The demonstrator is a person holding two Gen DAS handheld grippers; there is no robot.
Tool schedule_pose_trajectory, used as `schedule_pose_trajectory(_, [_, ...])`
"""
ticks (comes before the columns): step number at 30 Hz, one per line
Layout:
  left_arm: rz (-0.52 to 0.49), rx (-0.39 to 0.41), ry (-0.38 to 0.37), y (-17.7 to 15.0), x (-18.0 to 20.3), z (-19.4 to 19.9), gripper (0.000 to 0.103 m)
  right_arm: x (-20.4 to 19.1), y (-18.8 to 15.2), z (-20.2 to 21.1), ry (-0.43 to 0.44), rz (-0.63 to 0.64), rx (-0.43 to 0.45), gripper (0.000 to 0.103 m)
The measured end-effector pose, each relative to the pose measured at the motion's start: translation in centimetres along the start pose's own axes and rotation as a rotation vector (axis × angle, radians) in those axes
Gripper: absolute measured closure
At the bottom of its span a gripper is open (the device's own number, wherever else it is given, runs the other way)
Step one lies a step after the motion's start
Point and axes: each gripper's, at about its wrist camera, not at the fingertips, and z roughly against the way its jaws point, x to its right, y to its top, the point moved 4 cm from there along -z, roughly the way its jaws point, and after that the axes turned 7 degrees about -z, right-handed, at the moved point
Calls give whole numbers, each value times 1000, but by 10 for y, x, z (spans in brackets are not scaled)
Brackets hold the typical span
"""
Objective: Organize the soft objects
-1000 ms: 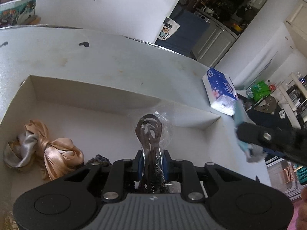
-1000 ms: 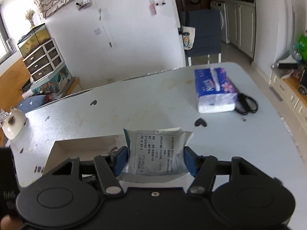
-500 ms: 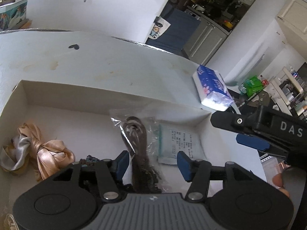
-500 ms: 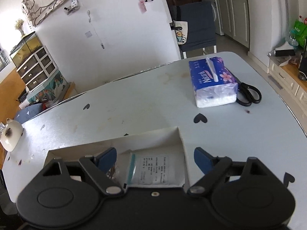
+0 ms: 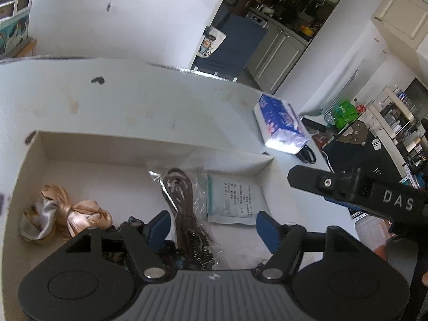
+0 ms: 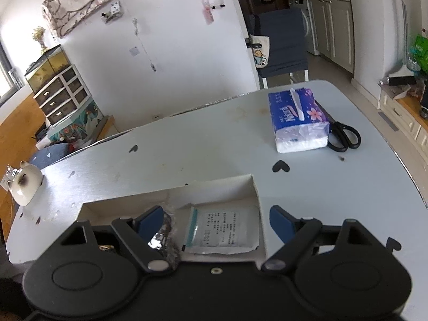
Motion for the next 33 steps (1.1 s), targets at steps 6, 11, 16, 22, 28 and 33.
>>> schedule_pose_trajectory(6, [-29,45,19,2,7,26,19,-7,-2,20,25,22,25,16])
schedule_pose_trajectory(11, [-43,74,40,2,9,45,14,-14,-4,40,30,36,51,16])
schedule_pose_trajectory(16, [-50,89,59,-1,6,65,9,-20,-11,57,46,56,65,16])
schedule_pose_trajectory(22, [-67,125,91,-5,-3,91,4,-31,-23,77,44,63,96,15])
schedule_pose_trajectory(28, [-72,158,144,-13,-17,123,0,-48,-34,96,50,89,125,13])
schedule_pose_trajectory(33, [-78,186,164,-23,-28,153,0,-65,-47,115,50,107,153,11])
